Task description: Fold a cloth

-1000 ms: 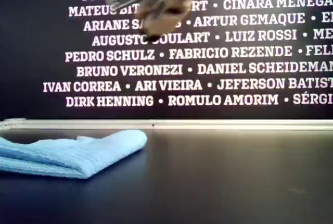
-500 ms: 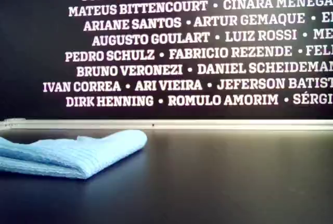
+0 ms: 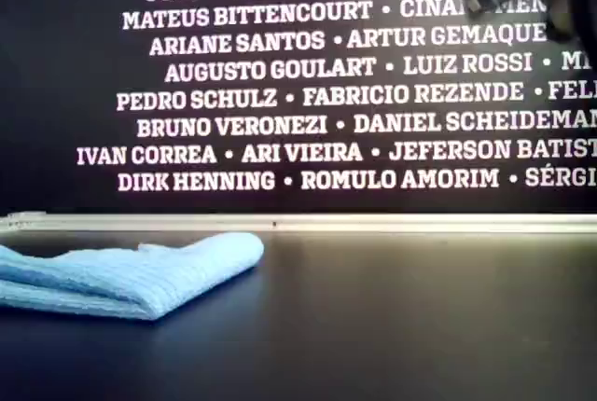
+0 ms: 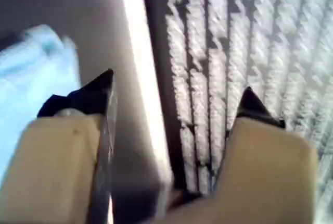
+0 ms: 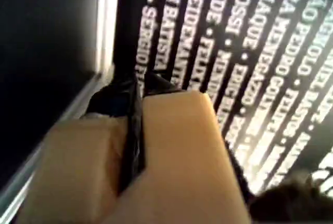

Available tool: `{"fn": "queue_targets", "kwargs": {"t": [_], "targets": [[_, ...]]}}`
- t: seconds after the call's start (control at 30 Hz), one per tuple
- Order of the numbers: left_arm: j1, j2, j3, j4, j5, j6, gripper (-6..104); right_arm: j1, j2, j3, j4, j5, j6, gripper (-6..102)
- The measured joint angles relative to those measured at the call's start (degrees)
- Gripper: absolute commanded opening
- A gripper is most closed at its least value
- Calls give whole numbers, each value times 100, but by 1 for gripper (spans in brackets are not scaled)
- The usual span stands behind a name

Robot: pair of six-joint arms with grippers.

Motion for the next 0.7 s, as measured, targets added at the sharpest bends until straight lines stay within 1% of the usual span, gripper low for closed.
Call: {"fn": "queue_targets", "kwargs": {"t": [0.03, 0.1, 0.13, 0.17, 0.3, 0.37, 0.4, 0.43, 0.5, 0.57, 0.6, 0.7], "targets": [[369, 18, 0, 0, 79, 18, 81, -62, 149, 149, -97, 0, 0, 3], [1011, 35, 0, 0, 114, 18, 81, -176, 439, 431, -237, -35, 0, 3], [1230, 44, 0, 0, 132, 18, 81, -185, 448, 554, -290, -62, 0, 3], [1336, 53, 62, 0, 149, 18, 81, -167, 448, 694, -308, -70, 0, 3], [1521, 62, 404, 132, 220, -18, 81, -185, 448, 1274, -316, -70, 0, 2], [1529, 79, 413, 439, 229, -26, 81, -211, 466, 1441, -325, -70, 0, 2], [1529, 79, 413, 686, 281, -26, 81, -237, 466, 1529, -325, -44, 0, 2], [1529, 79, 413, 993, 396, -26, 81, -308, 466, 1556, -325, -35, 0, 2], [1529, 79, 413, 1626, 519, -35, 81, -448, 466, 1564, -325, -35, 0, 2], [1547, 79, 413, 2232, 703, -53, 81, -510, 466, 1564, -325, -35, 0, 2], [1556, 79, 413, 2496, 800, -53, 81, -519, 466, 1564, -325, -35, 44, 2], [1600, 79, 413, 3023, 1072, -53, 81, -519, 466, 1564, -70, -53, 53, 2]]}}
